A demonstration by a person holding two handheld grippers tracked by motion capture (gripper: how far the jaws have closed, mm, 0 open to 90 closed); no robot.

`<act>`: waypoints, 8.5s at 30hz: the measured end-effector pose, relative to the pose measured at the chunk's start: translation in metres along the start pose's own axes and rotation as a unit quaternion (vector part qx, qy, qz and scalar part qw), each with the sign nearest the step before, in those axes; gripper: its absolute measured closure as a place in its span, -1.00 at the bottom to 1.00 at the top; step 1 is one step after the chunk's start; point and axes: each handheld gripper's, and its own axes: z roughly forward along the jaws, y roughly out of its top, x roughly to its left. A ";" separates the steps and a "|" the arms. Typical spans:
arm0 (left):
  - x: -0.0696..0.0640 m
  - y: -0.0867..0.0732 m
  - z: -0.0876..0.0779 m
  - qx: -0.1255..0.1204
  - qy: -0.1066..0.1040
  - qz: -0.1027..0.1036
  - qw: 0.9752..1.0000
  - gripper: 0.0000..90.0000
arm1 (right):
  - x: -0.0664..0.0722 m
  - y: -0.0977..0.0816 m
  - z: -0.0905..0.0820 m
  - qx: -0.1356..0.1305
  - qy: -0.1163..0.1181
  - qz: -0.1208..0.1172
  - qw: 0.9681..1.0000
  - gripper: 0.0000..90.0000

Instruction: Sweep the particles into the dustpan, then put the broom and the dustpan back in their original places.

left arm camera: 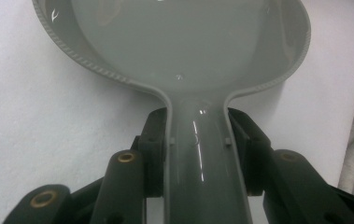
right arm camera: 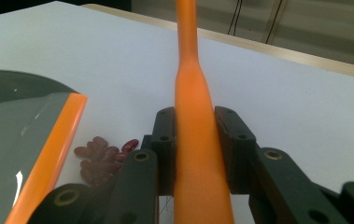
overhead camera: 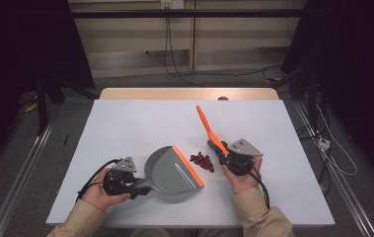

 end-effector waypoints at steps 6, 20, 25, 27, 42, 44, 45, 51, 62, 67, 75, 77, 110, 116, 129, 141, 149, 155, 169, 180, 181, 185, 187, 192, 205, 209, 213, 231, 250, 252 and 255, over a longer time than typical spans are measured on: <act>-0.002 0.001 0.004 0.011 -0.004 0.007 1.000 0.38 | 0.008 0.000 0.000 0.002 0.007 -0.009 1.000 0.57; -0.005 0.005 0.010 0.011 -0.019 0.006 1.000 0.38 | 0.027 -0.001 0.000 0.000 0.029 0.006 1.000 0.56; -0.007 0.009 0.012 0.007 -0.020 -0.002 1.000 0.38 | 0.032 -0.003 0.000 -0.002 0.037 0.018 0.999 0.55; -0.006 0.010 0.012 0.010 -0.021 0.001 1.000 0.38 | 0.035 -0.004 0.001 -0.001 0.042 0.018 0.999 0.54; -0.007 0.011 0.013 0.006 -0.019 -0.002 1.000 0.38 | 0.033 0.007 -0.003 0.024 0.040 -0.001 0.999 0.56; -0.006 0.011 0.012 0.006 -0.019 0.002 1.000 0.38 | 0.032 0.012 -0.002 0.043 0.039 -0.015 0.998 0.56; -0.006 0.011 0.012 0.007 -0.019 0.002 1.000 0.38 | 0.032 0.015 -0.001 0.060 0.044 -0.024 0.997 0.56; -0.005 0.010 0.013 0.001 -0.025 -0.002 1.000 0.38 | 0.027 0.027 0.008 0.115 0.041 -0.032 0.992 0.44; -0.005 0.010 0.014 0.004 -0.024 0.000 1.000 0.38 | 0.041 0.023 0.011 0.109 0.036 -0.034 0.993 0.59; -0.005 0.010 0.014 0.002 -0.024 -0.001 1.000 0.38 | 0.048 0.018 0.009 0.087 0.047 -0.019 0.995 0.59; -0.004 0.010 0.015 0.011 -0.024 0.000 1.000 0.38 | 0.058 0.010 0.004 0.051 0.046 -0.003 0.998 0.58; -0.004 0.010 0.015 0.010 -0.024 0.000 1.000 0.38 | 0.061 0.010 0.004 0.048 0.049 -0.002 0.998 0.58; -0.002 0.006 0.018 0.021 -0.020 -0.009 1.000 0.39 | 0.033 0.033 0.018 0.047 0.027 -0.027 0.998 0.58; -0.002 0.006 0.018 0.016 -0.026 -0.013 0.999 0.39 | 0.015 0.031 0.016 0.054 0.011 -0.036 0.998 0.59; -0.002 0.006 0.018 0.025 -0.020 -0.011 0.999 0.39 | 0.017 0.013 0.017 0.060 -0.006 -0.045 0.997 0.59; -0.001 0.006 0.018 0.023 -0.028 -0.012 0.999 0.39 | 0.070 0.016 0.018 0.050 0.050 -0.041 0.997 0.58; -0.002 0.005 0.019 0.018 -0.024 -0.013 0.999 0.39 | 0.080 0.022 0.014 0.030 0.071 -0.032 0.997 0.58; -0.004 0.006 0.019 0.017 -0.014 -0.007 1.000 0.37 | 0.074 0.028 0.008 0.014 0.094 -0.006 0.995 0.58; -0.009 0.003 0.022 -0.016 0.006 -0.003 1.000 0.40 | 0.040 0.032 0.005 0.005 0.055 -0.002 0.998 0.58; -0.009 -0.006 0.021 -0.040 0.016 -0.012 0.999 0.41 | 0.027 0.029 0.001 0.002 0.041 0.001 0.999 0.58; -0.009 -0.006 0.020 -0.041 0.023 -0.014 0.999 0.41 | 0.025 0.029 0.000 0.003 0.038 0.001 0.999 0.58; -0.006 -0.007 0.016 -0.055 0.031 -0.023 0.998 0.41 | 0.017 0.028 -0.002 0.004 0.032 0.004 0.999 0.58; -0.003 -0.007 0.013 -0.058 0.034 -0.028 0.997 0.41 | 0.013 0.027 -0.004 0.004 0.029 0.006 1.000 0.58; 0.002 -0.008 0.006 -0.074 0.055 -0.057 0.994 0.41 | 0.002 0.023 -0.007 0.009 0.020 0.010 1.000 0.58; 0.030 -0.015 -0.010 -0.093 0.137 -0.132 0.977 0.41 | -0.030 0.011 -0.019 0.024 -0.009 0.027 0.999 0.58; 0.039 -0.018 -0.012 -0.090 0.160 -0.147 0.972 0.41 | -0.038 0.007 -0.022 0.030 -0.016 0.025 0.999 0.58; 0.046 -0.019 -0.013 -0.090 0.177 -0.165 0.966 0.41 | -0.045 0.005 -0.025 0.031 -0.025 0.030 0.999 0.58; 0.064 -0.024 -0.017 -0.087 0.238 -0.218 0.942 0.41 | -0.085 -0.006 -0.041 0.044 -0.090 0.028 0.995 0.58; 0.059 -0.024 -0.008 -0.092 0.220 -0.229 0.944 0.38 | -0.070 -0.013 -0.030 0.042 -0.086 0.042 0.994 0.53; 0.057 -0.023 -0.007 -0.097 0.213 -0.230 0.945 0.36 | -0.066 -0.012 -0.027 0.042 -0.084 0.041 0.995 0.52; 0.054 -0.022 -0.007 -0.103 0.208 -0.230 0.945 0.31 | -0.064 -0.012 -0.023 0.037 -0.075 0.058 0.995 0.50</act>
